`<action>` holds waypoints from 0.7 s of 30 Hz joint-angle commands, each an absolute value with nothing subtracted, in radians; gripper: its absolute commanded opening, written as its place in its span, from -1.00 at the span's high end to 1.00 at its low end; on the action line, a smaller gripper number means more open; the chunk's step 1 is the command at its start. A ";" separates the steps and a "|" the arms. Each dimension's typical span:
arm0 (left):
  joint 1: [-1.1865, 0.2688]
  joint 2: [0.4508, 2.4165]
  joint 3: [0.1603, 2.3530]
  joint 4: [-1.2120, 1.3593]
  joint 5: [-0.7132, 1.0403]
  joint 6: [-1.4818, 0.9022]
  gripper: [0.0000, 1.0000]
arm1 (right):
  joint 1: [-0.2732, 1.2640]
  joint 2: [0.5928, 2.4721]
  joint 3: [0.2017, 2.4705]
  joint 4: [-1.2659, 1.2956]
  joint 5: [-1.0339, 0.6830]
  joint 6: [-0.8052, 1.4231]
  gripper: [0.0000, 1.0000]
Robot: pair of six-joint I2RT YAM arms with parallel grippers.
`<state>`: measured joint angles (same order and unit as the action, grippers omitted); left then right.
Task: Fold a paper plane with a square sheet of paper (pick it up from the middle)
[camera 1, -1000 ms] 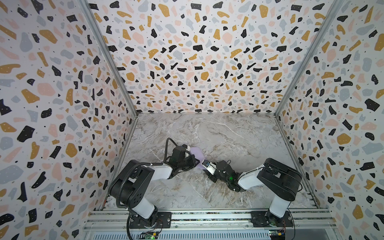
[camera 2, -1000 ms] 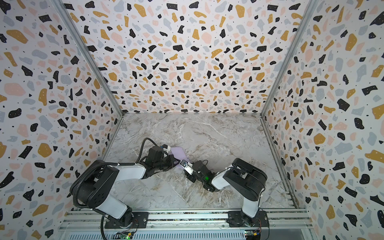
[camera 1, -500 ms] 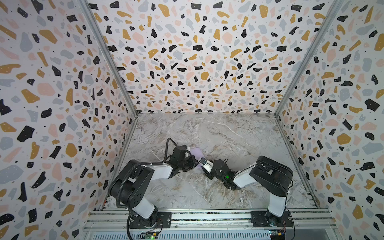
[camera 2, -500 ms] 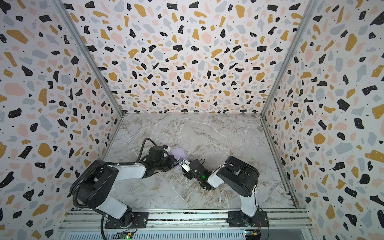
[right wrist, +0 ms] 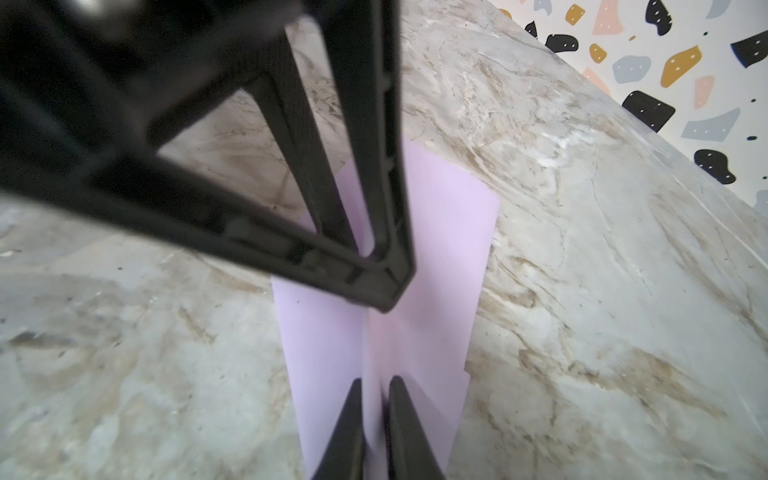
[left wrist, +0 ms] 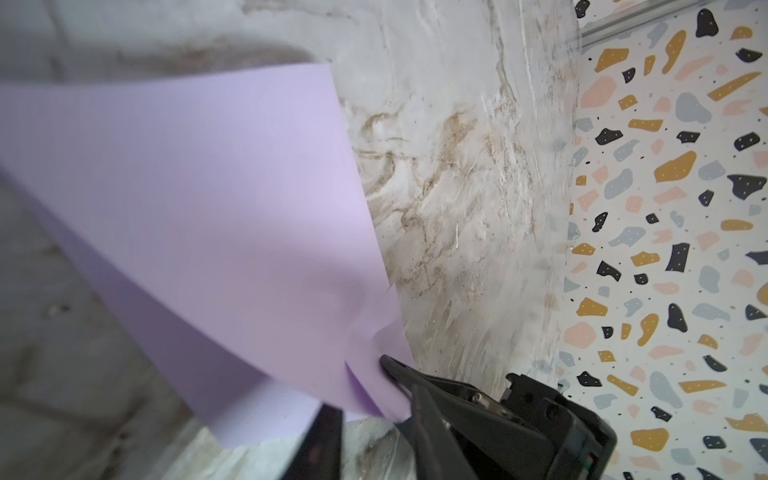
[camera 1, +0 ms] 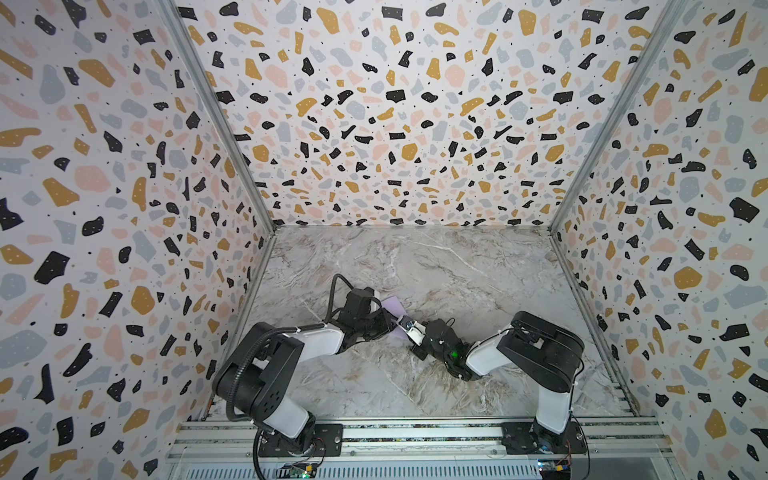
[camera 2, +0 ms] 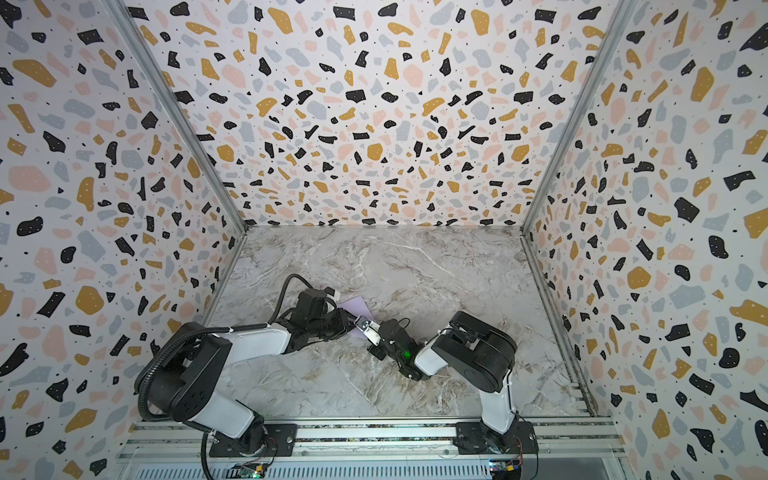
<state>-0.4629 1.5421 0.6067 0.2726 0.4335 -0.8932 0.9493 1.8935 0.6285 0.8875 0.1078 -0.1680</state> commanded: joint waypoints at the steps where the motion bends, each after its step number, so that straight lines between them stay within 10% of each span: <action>1: -0.414 1.469 0.621 0.222 0.402 -0.849 0.19 | 0.948 1.879 0.643 0.865 0.055 -0.112 0.77; 8: -0.368 1.320 0.555 0.173 0.311 -0.822 -0.05 | 0.934 1.876 0.650 0.841 -0.045 0.010 0.81; 21: -0.414 1.272 0.364 0.424 0.381 -0.931 0.09 | 0.854 1.878 0.649 0.876 -0.270 0.297 0.83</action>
